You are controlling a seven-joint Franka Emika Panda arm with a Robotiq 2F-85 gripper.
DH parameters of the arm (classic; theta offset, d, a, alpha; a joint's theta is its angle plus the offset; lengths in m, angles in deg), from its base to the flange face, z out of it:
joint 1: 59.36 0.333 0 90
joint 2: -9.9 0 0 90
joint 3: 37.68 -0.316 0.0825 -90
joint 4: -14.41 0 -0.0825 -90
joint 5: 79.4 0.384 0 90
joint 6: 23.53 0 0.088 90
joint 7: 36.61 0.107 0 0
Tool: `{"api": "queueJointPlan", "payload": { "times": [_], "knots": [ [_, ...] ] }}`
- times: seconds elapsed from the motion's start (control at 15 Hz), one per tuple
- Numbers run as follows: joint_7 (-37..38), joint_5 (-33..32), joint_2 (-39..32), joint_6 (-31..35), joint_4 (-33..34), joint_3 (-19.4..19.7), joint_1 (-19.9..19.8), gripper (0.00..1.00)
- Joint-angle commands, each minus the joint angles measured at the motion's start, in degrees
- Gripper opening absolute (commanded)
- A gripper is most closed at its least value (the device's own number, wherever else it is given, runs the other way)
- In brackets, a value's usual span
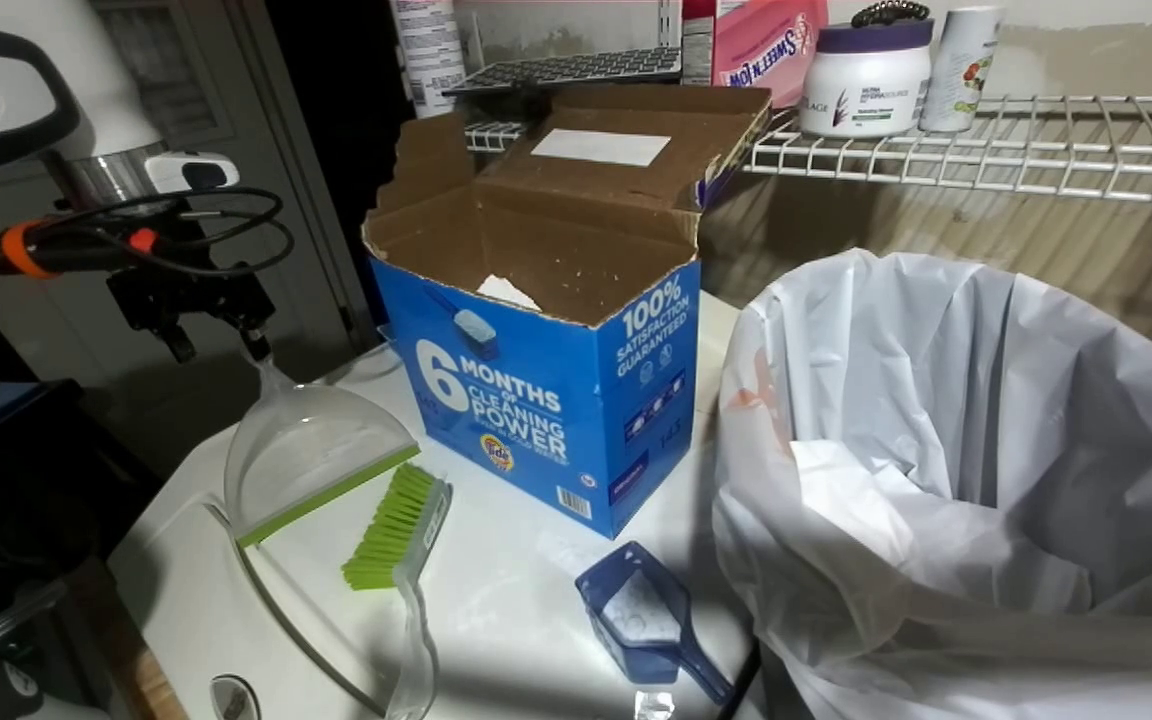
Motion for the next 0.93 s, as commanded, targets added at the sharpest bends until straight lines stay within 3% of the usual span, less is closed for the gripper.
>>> {"api": "queueJointPlan", "payload": {
  "times": [0.0, 0.87],
  "knots": [
    [0.22, -0.59, -0.59, -0.05, 0.08, 0.62, 0.76, 1.00],
    [-0.11, -0.75, -1.38, 0.31, 0.09, 0.59, 0.94, 1.00]
  ]
}}
